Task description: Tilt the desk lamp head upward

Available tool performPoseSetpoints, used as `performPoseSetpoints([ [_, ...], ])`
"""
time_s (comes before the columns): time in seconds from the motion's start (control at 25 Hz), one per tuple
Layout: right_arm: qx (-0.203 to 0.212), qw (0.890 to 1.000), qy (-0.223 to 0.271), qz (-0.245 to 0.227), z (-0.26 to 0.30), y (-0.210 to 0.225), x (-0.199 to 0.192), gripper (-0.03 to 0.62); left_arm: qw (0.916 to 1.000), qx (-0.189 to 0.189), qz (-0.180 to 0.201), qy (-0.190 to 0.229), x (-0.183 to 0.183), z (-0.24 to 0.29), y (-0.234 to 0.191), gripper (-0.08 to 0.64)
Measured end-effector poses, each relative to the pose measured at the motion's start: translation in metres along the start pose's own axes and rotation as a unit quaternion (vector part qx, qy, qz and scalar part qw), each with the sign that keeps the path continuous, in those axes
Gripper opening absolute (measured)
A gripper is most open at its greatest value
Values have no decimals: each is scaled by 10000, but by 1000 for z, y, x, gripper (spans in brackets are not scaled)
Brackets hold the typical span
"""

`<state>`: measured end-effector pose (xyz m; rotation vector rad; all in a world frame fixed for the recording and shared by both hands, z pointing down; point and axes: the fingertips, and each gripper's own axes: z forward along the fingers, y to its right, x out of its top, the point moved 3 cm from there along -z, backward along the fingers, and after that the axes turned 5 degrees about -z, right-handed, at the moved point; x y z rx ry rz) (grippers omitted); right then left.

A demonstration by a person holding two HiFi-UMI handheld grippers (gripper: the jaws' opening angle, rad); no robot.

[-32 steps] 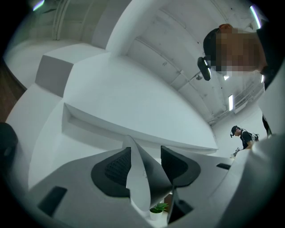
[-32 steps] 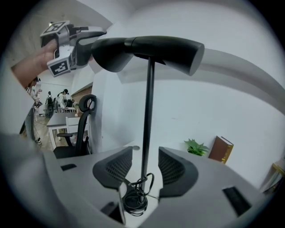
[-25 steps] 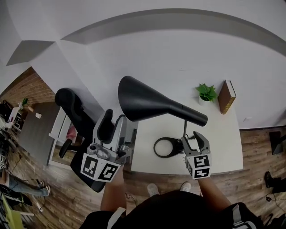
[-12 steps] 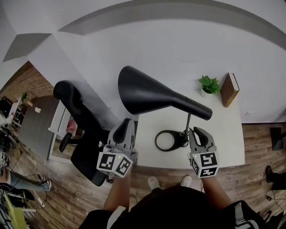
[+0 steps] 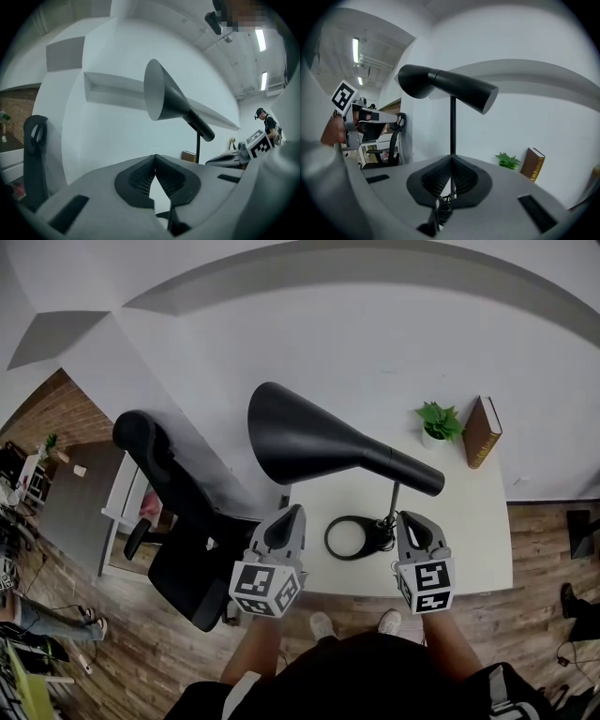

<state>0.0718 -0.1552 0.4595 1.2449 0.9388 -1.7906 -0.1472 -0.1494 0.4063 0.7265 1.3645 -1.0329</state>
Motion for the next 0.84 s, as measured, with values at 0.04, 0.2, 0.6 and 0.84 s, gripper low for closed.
performPoseSetpoints([
  [0.04, -9, 10000, 29, 2, 0, 0, 2, 0, 10000, -26, -13, 13, 0, 1, 1, 6],
  [0.2, -82, 9998, 189, 15, 2, 1, 9, 0, 9999, -36, -109, 112, 0, 0, 1, 8],
  [0.6, -1, 9991, 425, 33, 5, 1, 20, 0, 9997, 50, 7, 221, 4, 2, 0, 8],
  [0.84, -41, 9991, 401, -139, 0, 4, 24, 0, 9998, 104, 40, 153, 3, 3, 3, 8],
])
